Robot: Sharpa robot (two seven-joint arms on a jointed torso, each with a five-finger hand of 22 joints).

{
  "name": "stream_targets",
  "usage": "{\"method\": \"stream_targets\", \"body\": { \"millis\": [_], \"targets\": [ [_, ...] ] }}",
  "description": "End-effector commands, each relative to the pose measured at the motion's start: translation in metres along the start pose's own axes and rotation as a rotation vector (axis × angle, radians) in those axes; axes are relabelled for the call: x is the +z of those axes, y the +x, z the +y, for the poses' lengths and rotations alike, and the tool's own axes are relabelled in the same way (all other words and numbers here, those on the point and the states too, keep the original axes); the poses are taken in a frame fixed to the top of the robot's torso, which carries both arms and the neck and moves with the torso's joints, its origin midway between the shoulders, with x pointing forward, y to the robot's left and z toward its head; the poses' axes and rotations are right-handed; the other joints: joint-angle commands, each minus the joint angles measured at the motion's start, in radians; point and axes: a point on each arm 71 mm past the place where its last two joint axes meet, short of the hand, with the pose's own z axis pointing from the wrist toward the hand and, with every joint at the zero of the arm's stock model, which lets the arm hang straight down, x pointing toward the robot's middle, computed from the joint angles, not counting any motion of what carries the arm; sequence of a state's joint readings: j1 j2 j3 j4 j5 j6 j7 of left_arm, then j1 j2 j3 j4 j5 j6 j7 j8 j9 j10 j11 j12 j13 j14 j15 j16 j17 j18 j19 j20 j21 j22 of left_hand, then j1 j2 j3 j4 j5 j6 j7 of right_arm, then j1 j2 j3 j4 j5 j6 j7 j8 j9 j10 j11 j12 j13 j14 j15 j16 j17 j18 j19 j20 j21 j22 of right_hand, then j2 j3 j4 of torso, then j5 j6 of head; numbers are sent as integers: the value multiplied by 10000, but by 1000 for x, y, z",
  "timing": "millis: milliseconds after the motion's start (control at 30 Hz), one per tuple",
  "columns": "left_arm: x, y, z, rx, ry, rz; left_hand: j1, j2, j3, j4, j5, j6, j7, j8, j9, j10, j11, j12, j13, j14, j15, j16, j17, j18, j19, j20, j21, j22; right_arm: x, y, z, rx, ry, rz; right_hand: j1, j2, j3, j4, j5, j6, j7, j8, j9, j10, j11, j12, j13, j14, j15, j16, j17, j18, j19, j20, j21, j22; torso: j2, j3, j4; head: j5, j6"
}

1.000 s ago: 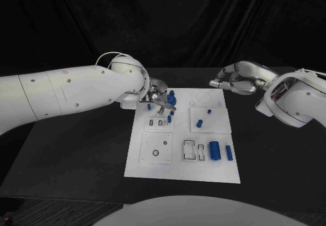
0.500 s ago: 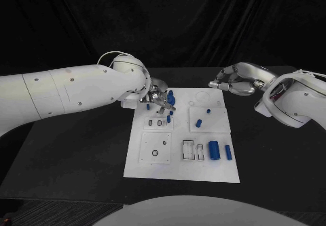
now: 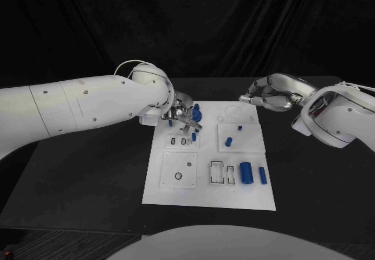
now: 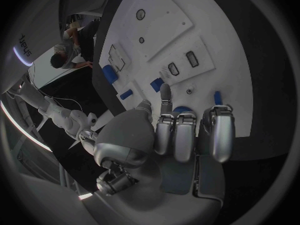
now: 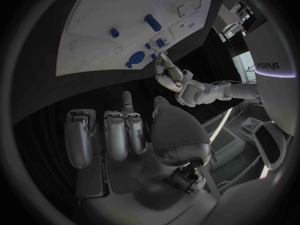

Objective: Assemble the parts on the task board

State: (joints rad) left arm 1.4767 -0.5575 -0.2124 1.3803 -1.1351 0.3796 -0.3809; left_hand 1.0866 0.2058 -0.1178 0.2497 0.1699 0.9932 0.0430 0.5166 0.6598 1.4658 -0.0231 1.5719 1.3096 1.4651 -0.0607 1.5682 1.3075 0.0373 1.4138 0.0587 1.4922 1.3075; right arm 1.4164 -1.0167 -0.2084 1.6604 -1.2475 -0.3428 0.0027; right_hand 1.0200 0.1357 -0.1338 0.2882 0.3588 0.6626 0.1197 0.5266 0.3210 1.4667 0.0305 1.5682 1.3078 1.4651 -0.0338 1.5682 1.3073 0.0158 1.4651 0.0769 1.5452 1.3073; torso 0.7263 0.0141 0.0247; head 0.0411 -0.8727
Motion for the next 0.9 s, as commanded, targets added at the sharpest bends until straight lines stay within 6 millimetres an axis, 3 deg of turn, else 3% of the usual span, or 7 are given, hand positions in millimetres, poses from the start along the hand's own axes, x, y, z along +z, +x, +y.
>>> {"method": "stream_targets", "body": {
  "millis": [33, 233, 533, 900],
  "targets": [
    [2, 3, -1, 118, 45, 260, -115, -2, 37, 48, -70, -28, 15, -62, 31, 1049, 104, -11, 2612, 1057, 83, 26, 2632, 79, -77, -8, -49, 949, 0, 1, 0, 8, -7, -86, 140, 4, -70, 4, 20, 69, -25, 37, 14, 1040, -5, 26, 2630, 1056, 32, 26, 2635, -99, 928, 29, 63, 2557, -7, -7, 6, -21, 1],
    [4, 6, -3, 117, 83, 308, -150, 4, 44, 65, -89, -15, 19, -85, 48, 1049, 109, -11, 2612, 1057, 88, 26, 2632, 82, -88, -2, -57, 941, 1, 1, 0, 16, -56, -108, 141, 5, -71, 4, 22, 70, -25, 38, 14, 1040, -5, 26, 2630, 1056, 32, 26, 2635, -99, 929, 28, 64, 2557, -23, -5, 1, -18, 1],
    [7, 9, -2, 67, 72, 365, -81, -38, 193, -85, 34, -41, 36, -255, 152, 1049, 134, -11, 2612, 1057, 116, 26, 2632, 130, -265, 29, -163, 775, 1, 1, 0, 14, -81, -144, 164, 11, -77, 5, 37, 85, -27, 48, 15, 1040, -6, 26, 2630, 1056, 30, 26, 2635, -94, 919, 29, 49, 2551, -35, -38, 18, -29, 1],
    [11, 12, -3, 41, 82, 440, -71, -87, 334, -206, 109, 75, 28, -417, 239, 1049, 136, -11, 2612, 1057, 125, 26, 2632, 172, -423, 50, -266, 639, 2, 1, 1, 2, -139, -190, 182, 19, -79, 6, 51, 81, -28, 47, 12, 1040, -10, 26, 2630, 1056, 29, 26, 2635, -90, 909, 29, 34, 2545, -28, -16, 21, -16, 1]
  ]
}}
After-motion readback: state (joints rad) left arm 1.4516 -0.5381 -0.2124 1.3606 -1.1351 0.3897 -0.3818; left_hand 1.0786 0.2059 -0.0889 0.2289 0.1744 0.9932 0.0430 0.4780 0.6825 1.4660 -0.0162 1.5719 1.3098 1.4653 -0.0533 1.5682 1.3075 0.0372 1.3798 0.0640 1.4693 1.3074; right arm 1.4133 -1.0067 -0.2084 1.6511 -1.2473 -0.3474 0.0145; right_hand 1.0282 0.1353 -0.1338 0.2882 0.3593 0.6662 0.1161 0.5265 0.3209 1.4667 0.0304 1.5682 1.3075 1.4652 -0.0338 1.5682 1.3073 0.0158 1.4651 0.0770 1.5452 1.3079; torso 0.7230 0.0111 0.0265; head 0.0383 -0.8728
